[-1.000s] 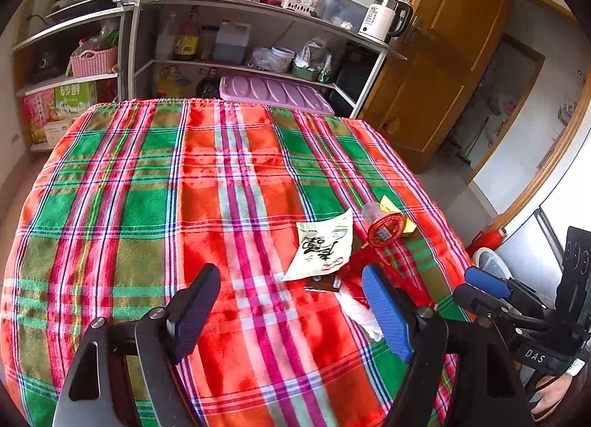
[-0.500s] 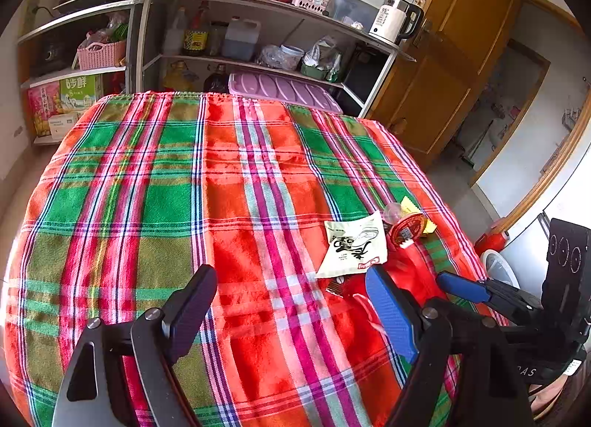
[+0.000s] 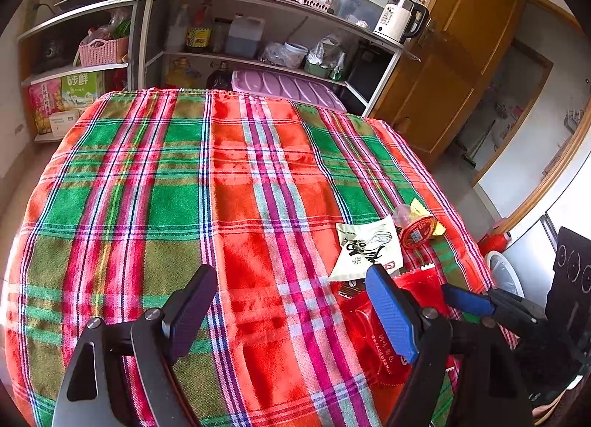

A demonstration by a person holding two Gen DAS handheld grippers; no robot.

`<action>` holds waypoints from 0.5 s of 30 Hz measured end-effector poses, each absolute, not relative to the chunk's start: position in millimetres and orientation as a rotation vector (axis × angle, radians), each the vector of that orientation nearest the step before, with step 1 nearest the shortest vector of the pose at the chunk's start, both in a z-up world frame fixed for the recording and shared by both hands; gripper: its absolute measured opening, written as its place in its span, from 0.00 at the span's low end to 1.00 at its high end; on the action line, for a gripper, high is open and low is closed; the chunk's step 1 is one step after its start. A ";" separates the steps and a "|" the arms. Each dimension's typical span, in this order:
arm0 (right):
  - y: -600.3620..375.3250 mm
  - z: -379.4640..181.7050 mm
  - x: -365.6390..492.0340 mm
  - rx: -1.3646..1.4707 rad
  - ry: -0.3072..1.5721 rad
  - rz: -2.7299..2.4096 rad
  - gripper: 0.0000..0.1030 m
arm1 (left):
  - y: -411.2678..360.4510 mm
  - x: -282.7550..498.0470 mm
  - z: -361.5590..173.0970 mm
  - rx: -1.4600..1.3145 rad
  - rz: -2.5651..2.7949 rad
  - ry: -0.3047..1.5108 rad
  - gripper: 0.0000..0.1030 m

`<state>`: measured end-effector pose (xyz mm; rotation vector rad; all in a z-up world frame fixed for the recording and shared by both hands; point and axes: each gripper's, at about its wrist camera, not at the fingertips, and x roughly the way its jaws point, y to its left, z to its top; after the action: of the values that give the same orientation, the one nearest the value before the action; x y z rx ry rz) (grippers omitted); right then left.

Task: Collect trash
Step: 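Close the right tool on the red packet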

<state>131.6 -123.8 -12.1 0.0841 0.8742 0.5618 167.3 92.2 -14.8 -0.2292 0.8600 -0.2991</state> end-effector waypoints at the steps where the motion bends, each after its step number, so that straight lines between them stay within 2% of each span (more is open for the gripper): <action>1: -120.5 -13.6 131.2 0.066 0.879 0.554 0.56 | 92.4 167.0 -14.7 -0.228 -0.298 0.860 0.80; 10: -117.8 -9.5 109.7 0.063 0.853 0.568 0.55 | 94.6 164.0 -17.0 -0.208 -0.287 0.870 0.80; 12: -112.1 -14.9 109.1 0.050 0.876 0.564 0.50 | 92.3 163.3 -18.2 -0.204 -0.293 0.873 0.80; 13: -109.7 -18.6 109.6 0.049 0.894 0.559 0.43 | 91.3 162.6 -18.7 -0.204 -0.296 0.873 0.80; 15: -107.7 -24.2 110.9 0.057 0.915 0.559 0.39 | 89.1 162.5 -20.0 -0.202 -0.303 0.876 0.80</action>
<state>110.9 -107.7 -24.2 0.0569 0.9154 0.5588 162.5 89.1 -20.0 -0.2018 0.8765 -0.3033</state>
